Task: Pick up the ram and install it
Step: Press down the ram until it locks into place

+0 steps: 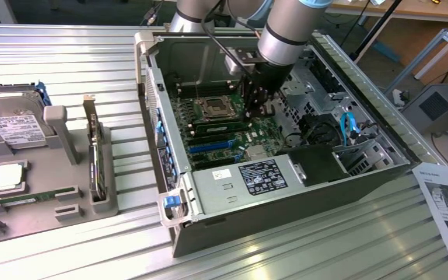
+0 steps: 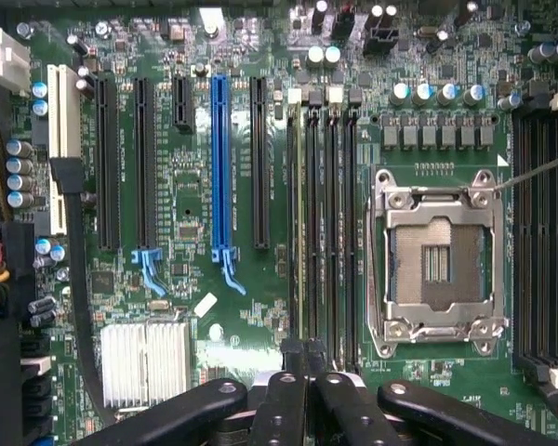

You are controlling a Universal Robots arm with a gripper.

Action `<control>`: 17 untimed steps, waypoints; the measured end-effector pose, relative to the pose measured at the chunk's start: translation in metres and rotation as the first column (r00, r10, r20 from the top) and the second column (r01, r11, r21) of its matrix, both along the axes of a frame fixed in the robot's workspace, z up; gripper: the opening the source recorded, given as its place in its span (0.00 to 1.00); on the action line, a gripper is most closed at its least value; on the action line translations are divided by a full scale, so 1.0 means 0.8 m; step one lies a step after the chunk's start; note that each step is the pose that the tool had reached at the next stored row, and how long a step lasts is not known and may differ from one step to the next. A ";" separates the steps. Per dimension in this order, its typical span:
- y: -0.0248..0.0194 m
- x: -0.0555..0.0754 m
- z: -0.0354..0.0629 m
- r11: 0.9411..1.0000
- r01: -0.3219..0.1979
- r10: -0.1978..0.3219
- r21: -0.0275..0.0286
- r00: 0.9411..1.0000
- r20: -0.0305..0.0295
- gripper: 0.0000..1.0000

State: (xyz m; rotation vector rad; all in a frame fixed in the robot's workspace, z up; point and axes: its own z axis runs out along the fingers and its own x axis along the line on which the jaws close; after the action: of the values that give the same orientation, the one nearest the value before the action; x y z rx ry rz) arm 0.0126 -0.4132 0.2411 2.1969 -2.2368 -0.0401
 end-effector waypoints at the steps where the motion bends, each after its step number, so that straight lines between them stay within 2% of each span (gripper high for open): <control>1: 0.0000 -0.004 0.000 1.000 0.000 0.000 0.000 1.000 0.001 0.11; 17: 0.0000 -0.053 0.000 1.000 0.000 0.000 0.000 1.000 0.010 0.11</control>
State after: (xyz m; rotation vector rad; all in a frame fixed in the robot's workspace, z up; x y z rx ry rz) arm -0.0297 -0.4132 0.2411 2.2020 -2.2420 -0.0291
